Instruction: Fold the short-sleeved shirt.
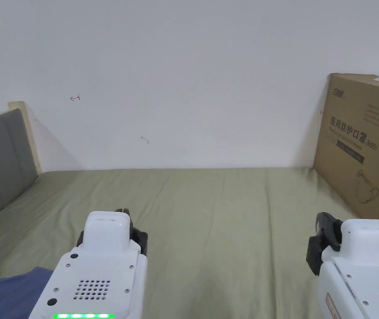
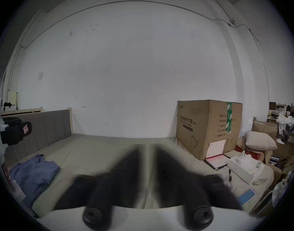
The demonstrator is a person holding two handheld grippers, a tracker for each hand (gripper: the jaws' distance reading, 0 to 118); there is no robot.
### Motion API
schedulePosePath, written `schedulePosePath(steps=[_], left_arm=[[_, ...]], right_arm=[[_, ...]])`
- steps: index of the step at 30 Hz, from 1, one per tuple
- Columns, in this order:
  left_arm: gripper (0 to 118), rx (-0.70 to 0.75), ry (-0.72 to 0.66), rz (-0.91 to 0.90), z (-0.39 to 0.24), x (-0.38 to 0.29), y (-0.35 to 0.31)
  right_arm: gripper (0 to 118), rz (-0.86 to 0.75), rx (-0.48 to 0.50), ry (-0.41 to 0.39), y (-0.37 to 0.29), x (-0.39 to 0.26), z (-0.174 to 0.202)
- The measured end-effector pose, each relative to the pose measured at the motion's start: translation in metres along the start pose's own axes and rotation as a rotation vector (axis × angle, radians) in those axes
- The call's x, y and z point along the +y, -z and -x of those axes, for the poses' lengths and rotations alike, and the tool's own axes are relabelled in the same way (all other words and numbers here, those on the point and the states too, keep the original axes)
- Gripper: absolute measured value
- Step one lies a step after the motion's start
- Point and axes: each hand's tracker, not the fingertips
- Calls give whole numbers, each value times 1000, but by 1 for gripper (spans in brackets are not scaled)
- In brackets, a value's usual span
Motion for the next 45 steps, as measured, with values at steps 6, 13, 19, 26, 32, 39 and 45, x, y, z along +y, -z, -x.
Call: schedulePosePath(steps=[6,13,19,26,32,39,45], left_arm=[[0,-42,-77,39,2,-4,4],[0,-75,-77,40,4,-9,5],[0,46,-21,63,70,-14,-3],[0,336,-60,122,193,-31,-56],[0,388,-97,152,217,-42,-73],[0,166,-205,516,272,-50,18],[6,69,-375,1005,316,-149,111]], right_arm=[[0,21,34,44,0,-4,-11],[0,20,38,31,-1,-3,-13],[0,92,184,39,25,-9,32],[0,152,497,-6,36,-13,139],[0,140,625,-43,28,-7,177],[0,206,616,-9,38,-6,154],[0,335,555,-28,59,-33,123]])
